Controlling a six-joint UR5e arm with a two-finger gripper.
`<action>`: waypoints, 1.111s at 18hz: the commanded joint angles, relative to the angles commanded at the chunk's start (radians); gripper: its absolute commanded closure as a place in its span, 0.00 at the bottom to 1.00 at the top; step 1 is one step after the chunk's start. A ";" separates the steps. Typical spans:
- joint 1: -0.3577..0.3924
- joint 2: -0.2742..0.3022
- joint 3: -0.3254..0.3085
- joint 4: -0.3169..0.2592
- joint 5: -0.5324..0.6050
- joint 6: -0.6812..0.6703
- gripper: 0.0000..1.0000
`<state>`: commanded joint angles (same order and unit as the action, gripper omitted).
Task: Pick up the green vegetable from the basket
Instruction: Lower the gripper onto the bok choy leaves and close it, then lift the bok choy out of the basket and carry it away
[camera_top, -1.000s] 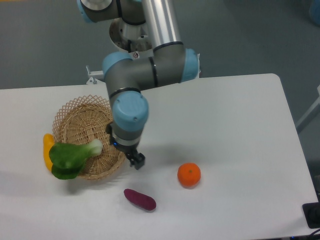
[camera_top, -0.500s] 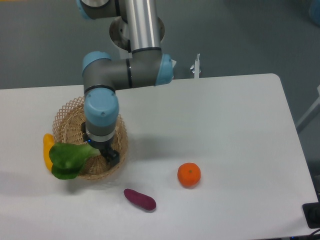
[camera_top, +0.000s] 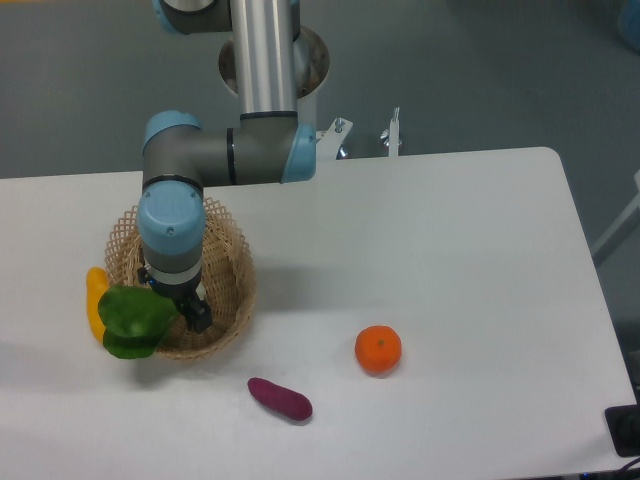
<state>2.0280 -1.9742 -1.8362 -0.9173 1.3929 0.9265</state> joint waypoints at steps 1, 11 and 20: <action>0.000 0.000 0.000 0.000 0.000 -0.008 0.25; 0.012 0.031 0.003 -0.006 -0.038 -0.060 1.00; 0.132 0.103 0.002 -0.040 -0.061 -0.052 1.00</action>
<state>2.1597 -1.8715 -1.8347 -0.9571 1.3315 0.8743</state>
